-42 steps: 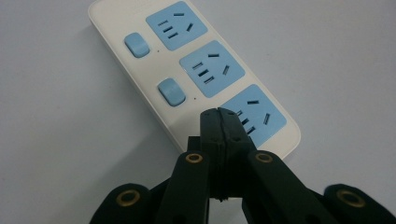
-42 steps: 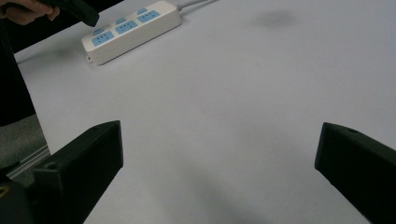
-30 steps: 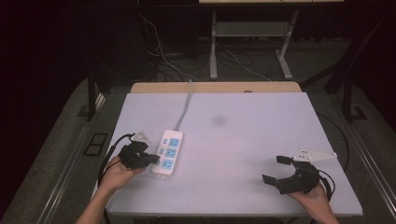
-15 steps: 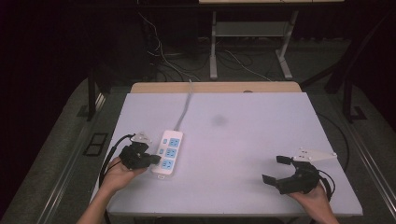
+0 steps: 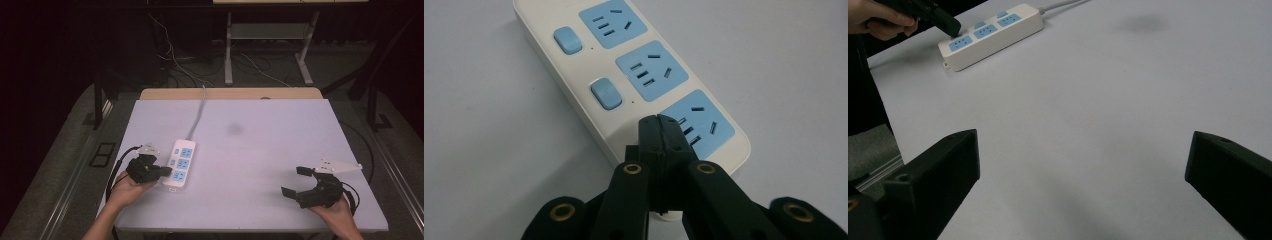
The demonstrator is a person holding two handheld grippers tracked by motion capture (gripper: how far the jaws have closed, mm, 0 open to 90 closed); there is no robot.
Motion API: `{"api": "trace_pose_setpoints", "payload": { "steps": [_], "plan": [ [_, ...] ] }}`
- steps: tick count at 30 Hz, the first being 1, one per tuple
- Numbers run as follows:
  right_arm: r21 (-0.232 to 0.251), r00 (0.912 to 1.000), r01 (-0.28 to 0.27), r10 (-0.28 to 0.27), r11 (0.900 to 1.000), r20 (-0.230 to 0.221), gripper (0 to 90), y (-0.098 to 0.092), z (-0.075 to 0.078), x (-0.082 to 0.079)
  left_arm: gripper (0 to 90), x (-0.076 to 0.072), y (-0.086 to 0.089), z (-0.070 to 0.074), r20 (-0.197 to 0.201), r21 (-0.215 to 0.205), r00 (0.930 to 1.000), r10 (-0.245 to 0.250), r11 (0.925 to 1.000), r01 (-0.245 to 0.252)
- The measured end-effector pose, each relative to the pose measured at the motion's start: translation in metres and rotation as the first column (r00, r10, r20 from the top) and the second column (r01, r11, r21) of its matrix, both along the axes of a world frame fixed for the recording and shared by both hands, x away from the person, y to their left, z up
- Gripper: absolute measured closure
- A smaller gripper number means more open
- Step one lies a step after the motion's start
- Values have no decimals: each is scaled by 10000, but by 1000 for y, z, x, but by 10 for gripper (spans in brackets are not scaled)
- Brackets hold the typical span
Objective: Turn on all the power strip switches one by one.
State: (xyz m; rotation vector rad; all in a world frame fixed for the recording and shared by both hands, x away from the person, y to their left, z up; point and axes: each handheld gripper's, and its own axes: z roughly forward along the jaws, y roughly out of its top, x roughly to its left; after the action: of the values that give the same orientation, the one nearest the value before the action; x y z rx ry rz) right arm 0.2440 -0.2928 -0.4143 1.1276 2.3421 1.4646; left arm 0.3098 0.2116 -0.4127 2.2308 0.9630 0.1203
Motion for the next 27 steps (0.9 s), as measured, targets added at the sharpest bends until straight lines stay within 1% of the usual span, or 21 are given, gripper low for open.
{"api": "trace_pose_setpoints", "payload": {
  "steps": [3, 6, 14, 18, 20, 24, 25, 27],
  "plan": [
    [-2, 10000, 15, -15, 10000, -1, 8, 0, 1, 0, 898, 1, 0, 0, -31, 84, 10000, -79, 9999, 79],
    [22, 10000, 17, -18, 10000, 57, 8, -1, 1, 0, 898, 2, 1, -1, -122, -110, 9999, -25, 9999, 24],
    [126, 9999, 160, -161, 9998, 50, 8, -5, 2, 0, 896, 3, 2, -1, -168, -194, 9998, -70, 9998, 66],
    [91, 9999, 128, -128, 9999, 40, 8, -4, 1, 0, 894, 4, 4, -2, -291, -329, 9995, -77, 9994, 67],
    [80, 9999, 123, -124, 9999, 46, 8, -4, 1, 0, 894, 5, 5, -2, -413, -458, 9991, -37, 9990, 18],
    [79, 9999, 125, -125, 9999, 40, 8, -3, 1, 1, 893, 7, 6, -2, -519, -518, 9986, -53, 9987, 26],
    [81, 9999, 127, -128, 9999, 36, 8, -3, 1, 1, 893, 7, 6, -1, -560, -654, 9984, -34, 9979, -2],
    [91, 9999, 141, -141, 9999, 24, 8, -3, 1, 1, 892, 7, 5, -1, -580, -572, 9983, -62, 9984, 28]
  ]
}}
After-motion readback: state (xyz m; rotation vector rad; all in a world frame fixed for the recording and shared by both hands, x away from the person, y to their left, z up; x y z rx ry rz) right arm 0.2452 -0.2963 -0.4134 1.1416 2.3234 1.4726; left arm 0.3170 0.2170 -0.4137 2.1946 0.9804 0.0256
